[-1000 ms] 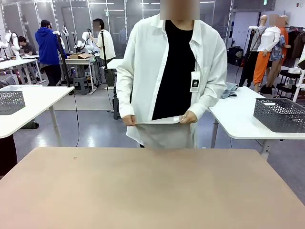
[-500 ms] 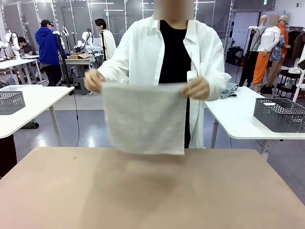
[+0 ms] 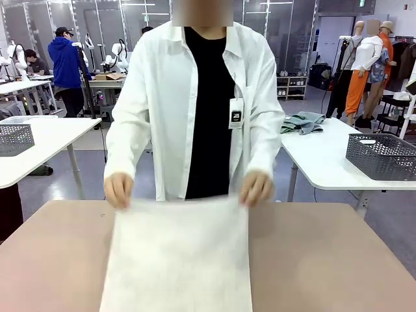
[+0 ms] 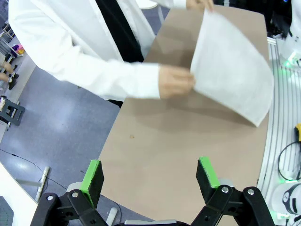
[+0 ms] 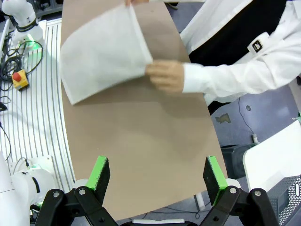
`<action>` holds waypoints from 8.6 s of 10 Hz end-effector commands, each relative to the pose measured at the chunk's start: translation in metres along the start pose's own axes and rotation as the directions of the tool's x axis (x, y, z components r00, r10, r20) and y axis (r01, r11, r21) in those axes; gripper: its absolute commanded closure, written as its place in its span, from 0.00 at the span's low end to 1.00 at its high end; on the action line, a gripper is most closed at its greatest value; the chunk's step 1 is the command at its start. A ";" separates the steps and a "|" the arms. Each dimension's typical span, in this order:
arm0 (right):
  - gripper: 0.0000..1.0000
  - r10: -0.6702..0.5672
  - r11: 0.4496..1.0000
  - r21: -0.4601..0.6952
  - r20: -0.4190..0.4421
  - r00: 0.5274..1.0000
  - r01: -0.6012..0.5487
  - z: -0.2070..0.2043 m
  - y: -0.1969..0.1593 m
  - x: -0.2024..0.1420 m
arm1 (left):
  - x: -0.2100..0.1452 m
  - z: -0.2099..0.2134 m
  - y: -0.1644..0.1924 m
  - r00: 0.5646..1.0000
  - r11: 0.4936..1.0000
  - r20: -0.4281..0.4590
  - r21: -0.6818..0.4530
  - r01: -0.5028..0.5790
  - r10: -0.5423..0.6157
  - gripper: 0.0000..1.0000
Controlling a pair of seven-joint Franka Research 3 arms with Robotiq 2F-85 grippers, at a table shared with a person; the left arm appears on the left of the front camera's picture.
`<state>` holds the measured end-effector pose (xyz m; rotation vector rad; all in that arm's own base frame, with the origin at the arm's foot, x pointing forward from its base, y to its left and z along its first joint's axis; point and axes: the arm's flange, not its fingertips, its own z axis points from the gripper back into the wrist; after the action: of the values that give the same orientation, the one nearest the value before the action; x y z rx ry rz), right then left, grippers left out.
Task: Fold the towels and place them in the basket.
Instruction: When a person lays out a Towel with hook on the table, fold it in half twice.
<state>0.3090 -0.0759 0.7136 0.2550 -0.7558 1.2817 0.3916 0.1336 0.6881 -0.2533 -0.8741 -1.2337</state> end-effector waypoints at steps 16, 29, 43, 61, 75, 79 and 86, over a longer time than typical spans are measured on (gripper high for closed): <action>0.00 0.018 1.000 0.007 0.012 1.000 -0.018 -0.001 0.000 -0.001 | -0.001 -0.001 0.000 1.000 1.000 0.020 -0.008 0.014 -0.014 0.00; 0.00 0.210 0.978 0.072 -0.340 0.916 -0.198 -0.154 0.085 0.149 | 0.138 -0.123 -0.085 0.842 0.918 -0.366 -0.135 0.374 -0.397 0.00; 0.00 0.194 0.981 0.095 -0.504 0.842 -0.169 -0.276 0.128 0.136 | 0.110 -0.228 -0.153 0.720 0.888 -0.523 -0.223 0.403 -0.457 0.00; 0.00 0.192 0.976 0.202 -0.595 0.780 -0.085 -0.485 0.193 0.037 | 0.019 -0.437 -0.275 0.725 0.900 -0.571 -0.405 0.161 -0.386 0.00; 0.00 0.259 0.959 0.245 -0.550 0.794 -0.143 -0.515 0.171 0.012 | -0.023 -0.455 -0.274 0.758 0.893 -0.540 -0.434 0.121 -0.366 0.00; 0.00 0.255 0.961 0.236 -0.552 0.794 -0.144 -0.522 0.166 0.005 | -0.030 -0.465 -0.267 0.775 0.905 -0.524 -0.400 0.142 -0.353 0.00; 0.00 0.244 0.957 0.269 -0.555 0.795 -0.106 -0.529 0.162 -0.005 | -0.030 -0.472 -0.264 0.768 0.904 -0.527 -0.398 0.156 -0.364 0.00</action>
<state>0.3461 0.2682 0.2838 -0.0591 -0.0973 1.5014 0.3647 -0.2284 0.2867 -0.0014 -0.1214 -1.5907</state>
